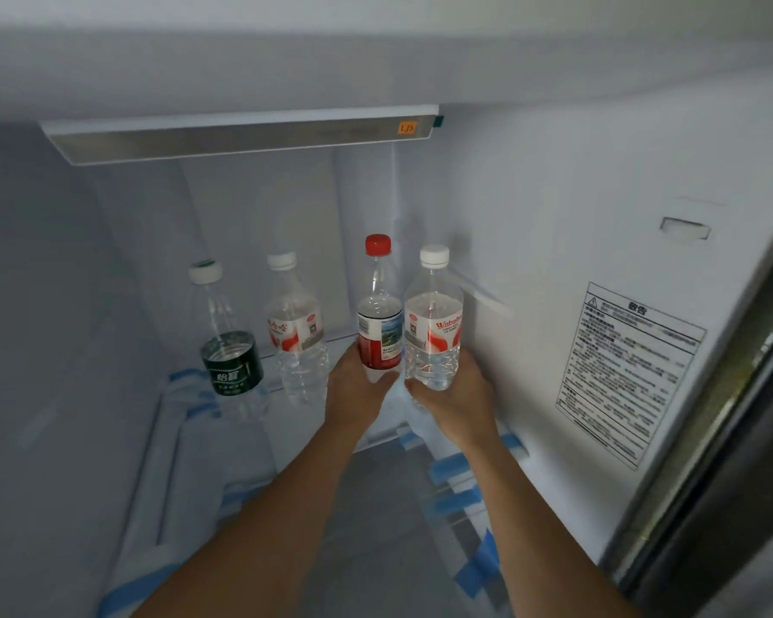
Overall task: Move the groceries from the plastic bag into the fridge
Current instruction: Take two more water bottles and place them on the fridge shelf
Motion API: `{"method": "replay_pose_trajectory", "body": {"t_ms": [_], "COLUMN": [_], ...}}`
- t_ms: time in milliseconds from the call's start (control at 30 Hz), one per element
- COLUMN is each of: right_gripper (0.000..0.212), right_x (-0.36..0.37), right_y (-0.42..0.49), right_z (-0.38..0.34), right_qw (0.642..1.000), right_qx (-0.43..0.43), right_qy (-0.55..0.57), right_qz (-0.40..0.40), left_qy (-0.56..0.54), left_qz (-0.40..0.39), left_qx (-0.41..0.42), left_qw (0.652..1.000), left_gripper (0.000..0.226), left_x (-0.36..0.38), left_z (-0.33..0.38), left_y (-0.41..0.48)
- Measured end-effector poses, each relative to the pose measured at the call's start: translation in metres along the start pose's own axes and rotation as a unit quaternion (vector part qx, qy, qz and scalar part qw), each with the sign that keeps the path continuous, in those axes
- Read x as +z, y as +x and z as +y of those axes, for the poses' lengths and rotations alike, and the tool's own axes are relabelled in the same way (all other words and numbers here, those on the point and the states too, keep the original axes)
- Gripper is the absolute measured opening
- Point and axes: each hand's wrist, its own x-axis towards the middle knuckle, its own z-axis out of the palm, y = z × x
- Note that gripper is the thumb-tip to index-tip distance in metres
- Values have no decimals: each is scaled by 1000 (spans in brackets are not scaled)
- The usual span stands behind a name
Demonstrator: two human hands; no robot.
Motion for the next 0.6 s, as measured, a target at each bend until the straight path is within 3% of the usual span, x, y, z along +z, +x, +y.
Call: {"method": "replay_pose_trajectory", "body": {"t_ms": [267, 433, 600], "right_gripper": [63, 48, 50], "right_x": [-17, -29, -38], "right_y": [-52, -113, -170], "right_z": [6, 16, 30], "right_qw": [991, 942, 915], "right_qx": [-51, -213, -280], "right_qy": [-111, -250, -289], "right_qz": [58, 69, 21], "left_qy": [196, 282, 302], "left_qz": [-25, 6, 33], "left_qx": [88, 225, 286], "left_qw": [976, 933, 909], "left_gripper": [70, 57, 60], "left_x": [-32, -50, -54], "left_z": [-7, -27, -44], "left_y": [-61, -121, -193]}}
